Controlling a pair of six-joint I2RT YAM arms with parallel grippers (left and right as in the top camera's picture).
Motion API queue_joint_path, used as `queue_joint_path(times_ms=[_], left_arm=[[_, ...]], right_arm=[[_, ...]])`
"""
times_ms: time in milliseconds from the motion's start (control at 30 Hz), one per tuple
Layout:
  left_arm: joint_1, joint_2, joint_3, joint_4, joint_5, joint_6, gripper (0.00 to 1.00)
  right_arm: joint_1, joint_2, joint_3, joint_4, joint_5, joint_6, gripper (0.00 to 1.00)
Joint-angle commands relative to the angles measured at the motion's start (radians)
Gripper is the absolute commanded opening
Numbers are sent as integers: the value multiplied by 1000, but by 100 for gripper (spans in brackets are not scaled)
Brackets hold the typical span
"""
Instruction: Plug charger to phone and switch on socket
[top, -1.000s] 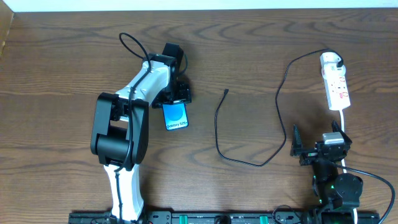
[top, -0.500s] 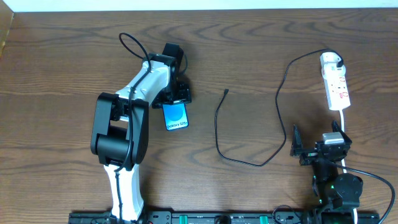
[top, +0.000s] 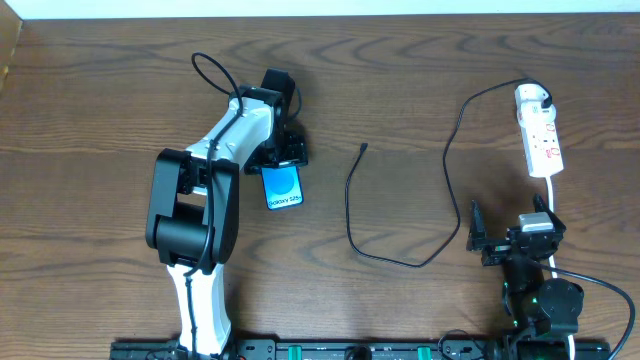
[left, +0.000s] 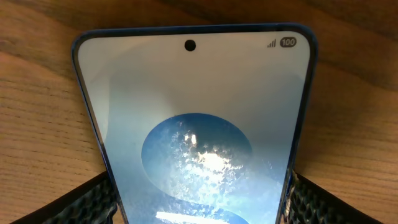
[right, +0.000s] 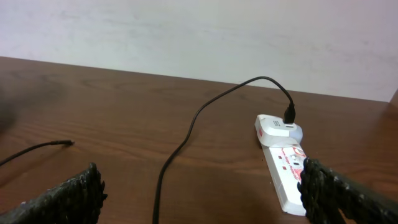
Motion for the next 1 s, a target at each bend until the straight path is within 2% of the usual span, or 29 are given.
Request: queue_joint_path(times_ms=[0, 967], left_arm=[[-3, 63, -23, -10, -9, -14, 83], [-3, 63, -23, -21, -9, -14, 83]], right_arm=[[3, -4, -2, -2, 5, 11, 99], [3, -4, -2, -2, 5, 11, 99]])
